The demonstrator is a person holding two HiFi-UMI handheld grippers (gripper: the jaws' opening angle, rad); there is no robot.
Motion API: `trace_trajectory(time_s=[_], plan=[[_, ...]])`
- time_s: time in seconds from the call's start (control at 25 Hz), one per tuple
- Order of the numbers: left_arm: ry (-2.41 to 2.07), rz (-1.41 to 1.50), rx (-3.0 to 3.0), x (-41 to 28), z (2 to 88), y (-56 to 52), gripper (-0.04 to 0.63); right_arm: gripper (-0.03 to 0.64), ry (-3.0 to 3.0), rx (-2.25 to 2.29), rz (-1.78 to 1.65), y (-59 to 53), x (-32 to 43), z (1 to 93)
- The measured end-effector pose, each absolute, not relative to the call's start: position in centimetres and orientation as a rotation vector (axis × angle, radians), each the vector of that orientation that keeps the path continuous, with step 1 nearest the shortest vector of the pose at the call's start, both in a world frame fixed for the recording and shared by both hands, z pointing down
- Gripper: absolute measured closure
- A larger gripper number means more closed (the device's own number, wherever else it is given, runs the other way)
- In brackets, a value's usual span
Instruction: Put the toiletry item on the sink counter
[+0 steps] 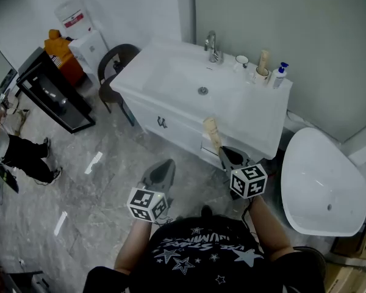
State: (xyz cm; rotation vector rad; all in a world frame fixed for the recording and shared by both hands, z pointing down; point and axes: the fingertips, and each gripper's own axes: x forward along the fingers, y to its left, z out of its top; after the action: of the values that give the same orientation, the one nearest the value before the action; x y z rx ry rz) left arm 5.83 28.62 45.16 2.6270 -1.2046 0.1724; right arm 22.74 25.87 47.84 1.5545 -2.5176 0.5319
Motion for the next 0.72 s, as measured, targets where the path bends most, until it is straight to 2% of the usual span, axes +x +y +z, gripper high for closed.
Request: trace_trajectory(time_s=[0.36,0.72], plan=[[-1.318,0.187,2.571,7.9,45.2,28.3,0.576,0.598,-2.588,1.438,0.569,23.8,24.5,48.8],[-1.399,0.2,2.489,6.3,46.3,28.2,0.577,0.598,-2.609,1.342,0.64,21.9,23.1,50.9]])
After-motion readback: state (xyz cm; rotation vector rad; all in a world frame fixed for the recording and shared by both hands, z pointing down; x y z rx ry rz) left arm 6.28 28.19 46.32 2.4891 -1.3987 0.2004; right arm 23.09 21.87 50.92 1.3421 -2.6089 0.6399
